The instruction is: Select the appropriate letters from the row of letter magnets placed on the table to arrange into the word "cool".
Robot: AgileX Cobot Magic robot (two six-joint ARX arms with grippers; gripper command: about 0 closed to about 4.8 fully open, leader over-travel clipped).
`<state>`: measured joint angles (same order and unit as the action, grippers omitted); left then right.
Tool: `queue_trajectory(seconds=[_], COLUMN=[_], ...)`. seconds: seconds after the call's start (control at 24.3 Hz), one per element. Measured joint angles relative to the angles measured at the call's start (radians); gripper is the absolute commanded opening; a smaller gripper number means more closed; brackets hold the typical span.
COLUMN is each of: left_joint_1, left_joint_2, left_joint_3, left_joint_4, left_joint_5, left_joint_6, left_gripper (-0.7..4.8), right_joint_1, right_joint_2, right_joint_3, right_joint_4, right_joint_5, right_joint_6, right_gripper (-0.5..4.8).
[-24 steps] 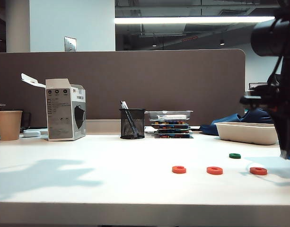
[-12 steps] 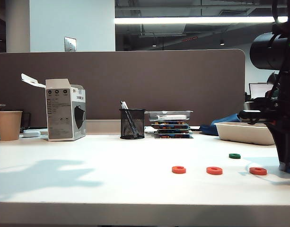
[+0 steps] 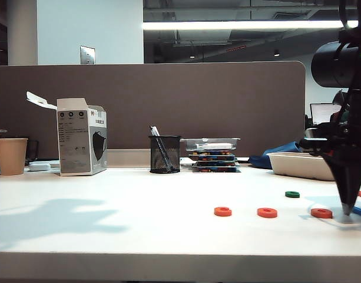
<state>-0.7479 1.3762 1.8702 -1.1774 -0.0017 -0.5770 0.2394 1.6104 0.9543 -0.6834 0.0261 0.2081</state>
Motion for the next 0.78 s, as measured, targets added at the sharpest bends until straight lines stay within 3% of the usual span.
queue_trajectory(seconds=[0.37,0.41,0.53,0.78], left_joint_1=[0.0,0.0,0.0,0.0], left_joint_2=[0.0,0.0,0.0,0.0], left_joint_3=[0.0,0.0,0.0,0.0], left_joint_4=[0.0,0.0,0.0,0.0], left_joint_5=[0.0,0.0,0.0,0.0], left_joint_6=[0.0,0.0,0.0,0.0], left_gripper=[-0.04,-0.04,-0.05,-0.04], right_joint_1=[0.0,0.0,0.0,-0.059], right_joint_2=[-0.021,-0.021,-0.048,-0.305], right_joint_3=[0.169,0.214,0.273,0.398], right_joint_4=[-0.115,-0.15,-0.161,-0.114], right_joint_5=[-0.001,-0.001,-0.001,-0.002], right_joint_6=[-0.019,-0.021,-0.022,-0.078], right_gripper=[1.78,1.65,0.05,-0.06])
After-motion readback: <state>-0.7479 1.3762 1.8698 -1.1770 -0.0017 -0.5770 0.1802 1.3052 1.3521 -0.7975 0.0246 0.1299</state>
